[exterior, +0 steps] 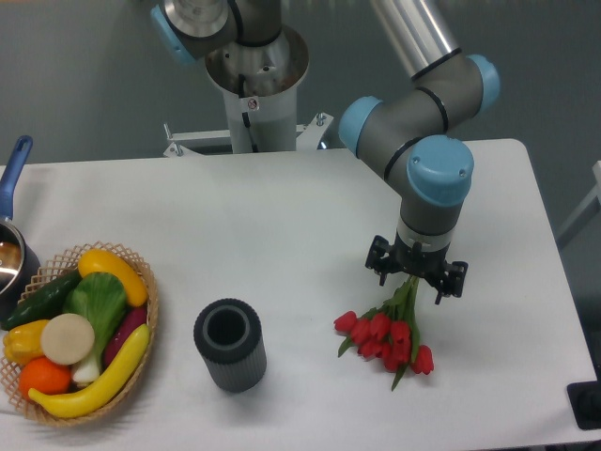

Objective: Place the flowers on the table
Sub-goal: 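Open the gripper to release the tulip stems, then raise the open gripper up away from the tulips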

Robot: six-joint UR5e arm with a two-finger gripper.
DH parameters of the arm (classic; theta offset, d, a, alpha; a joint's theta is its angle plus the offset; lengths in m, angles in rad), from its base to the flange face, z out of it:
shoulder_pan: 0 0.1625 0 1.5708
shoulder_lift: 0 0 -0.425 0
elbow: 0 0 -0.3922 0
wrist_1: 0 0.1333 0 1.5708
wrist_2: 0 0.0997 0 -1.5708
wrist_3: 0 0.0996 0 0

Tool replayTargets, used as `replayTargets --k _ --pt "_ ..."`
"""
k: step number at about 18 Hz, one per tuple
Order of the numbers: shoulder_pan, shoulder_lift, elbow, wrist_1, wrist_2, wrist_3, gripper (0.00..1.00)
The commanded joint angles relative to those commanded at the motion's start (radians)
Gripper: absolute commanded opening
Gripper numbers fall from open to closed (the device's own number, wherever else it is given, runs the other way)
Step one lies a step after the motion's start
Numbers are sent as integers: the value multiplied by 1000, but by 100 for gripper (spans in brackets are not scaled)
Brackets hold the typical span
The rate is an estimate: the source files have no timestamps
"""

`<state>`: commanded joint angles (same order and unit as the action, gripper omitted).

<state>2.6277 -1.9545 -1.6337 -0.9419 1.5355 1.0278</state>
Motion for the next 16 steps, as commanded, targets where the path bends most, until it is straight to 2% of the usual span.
replayTargets --k 5,9,12,16 --pt "8 87 -44 -20 67 9 100" --pt "34 170 -141 -15 68 53 100" --pt "41 181 -160 -15 69 124 100" --pt "41 177 -160 -12 69 126 100"
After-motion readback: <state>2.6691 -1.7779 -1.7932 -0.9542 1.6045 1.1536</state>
